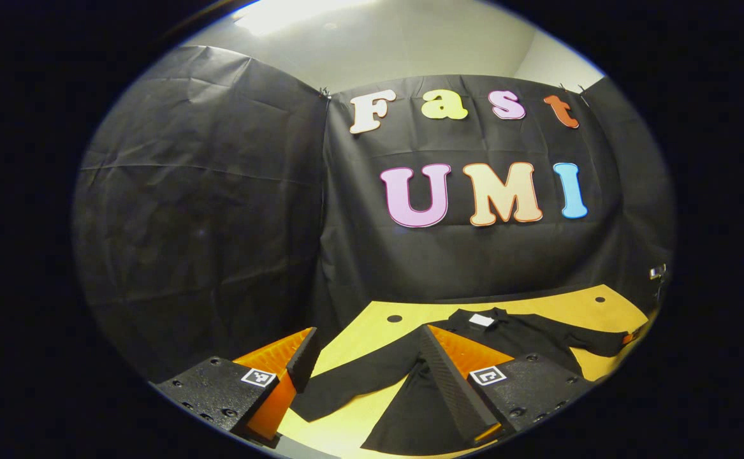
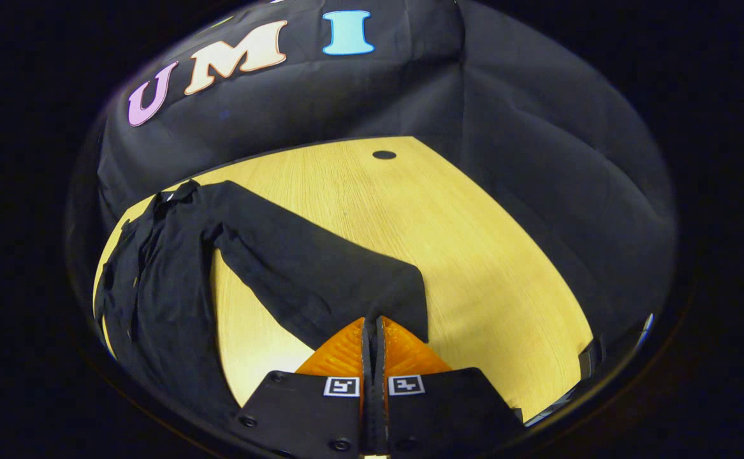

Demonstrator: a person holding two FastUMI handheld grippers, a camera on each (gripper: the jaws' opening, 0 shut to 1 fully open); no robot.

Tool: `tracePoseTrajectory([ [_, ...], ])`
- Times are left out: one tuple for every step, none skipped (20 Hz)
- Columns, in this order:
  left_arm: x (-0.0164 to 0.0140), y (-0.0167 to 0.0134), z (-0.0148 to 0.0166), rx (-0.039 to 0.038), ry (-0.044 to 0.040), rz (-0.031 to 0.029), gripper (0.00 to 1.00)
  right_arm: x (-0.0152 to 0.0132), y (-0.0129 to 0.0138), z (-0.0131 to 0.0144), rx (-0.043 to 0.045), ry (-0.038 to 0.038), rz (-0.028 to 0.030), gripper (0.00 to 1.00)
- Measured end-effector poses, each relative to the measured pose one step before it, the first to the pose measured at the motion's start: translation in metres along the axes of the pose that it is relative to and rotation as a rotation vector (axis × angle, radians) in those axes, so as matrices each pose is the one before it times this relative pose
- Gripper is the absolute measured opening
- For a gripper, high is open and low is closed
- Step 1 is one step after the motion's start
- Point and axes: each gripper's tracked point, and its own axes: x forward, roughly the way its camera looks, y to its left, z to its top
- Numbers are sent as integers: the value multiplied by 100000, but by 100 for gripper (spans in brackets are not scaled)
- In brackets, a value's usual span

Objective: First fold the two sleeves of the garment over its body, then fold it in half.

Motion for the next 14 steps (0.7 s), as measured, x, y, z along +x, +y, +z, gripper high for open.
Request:
tracePoseTrajectory([
  [398, 189, -213, 107, 221, -965, 95, -300, 706, 1097, 229, -1399, -210, 2],
  [401, 218, -37, 323, 40, -649, 95, -376, 685, 1229, 456, -1418, 29, 2],
  [383, 136, -72, 318, 76, -757, 95, -338, 945, 1397, 745, -2067, 632, 2],
  [217, 64, -76, 65, 152, -784, 95, -315, 1134, 1622, 1082, -2419, 981, 2],
  [213, 34, -92, -116, 36, -957, 95, -327, 1379, 1598, 958, -2263, 1450, 2],
  [244, 9, -167, -135, 273, -790, 95, -176, 1474, 1499, 105, -2454, 1466, 0],
  [227, 98, -247, -128, 462, -626, 94, -146, 1541, 1469, -1083, -2468, 1132, 0],
  [322, 69, -241, -348, 581, -421, 94, -13, 1658, 1424, -1676, -2311, 1219, 2],
  [184, 34, -243, -710, 552, -554, 94, 78, 1738, 1318, -1932, -2016, 1374, 3],
  [174, 69, -98, -1073, 309, -537, 94, -4, 1757, 1031, -1815, -1499, 1492, 2],
  [248, 8, -237, -1174, 450, -575, 94, 108, 1913, 944, -1311, -870, 1728, 2],
  [234, 39, -215, -824, 226, -410, 94, 208, 1906, 820, -747, -731, 2076, 2],
  [277, 168, -133, -256, 162, 1, 95, 220, 1985, 869, -253, -1236, 2143, 2],
  [213, 262, -179, 221, 132, 246, 95, 338, 1981, 804, -261, -1158, 2311, 0],
])
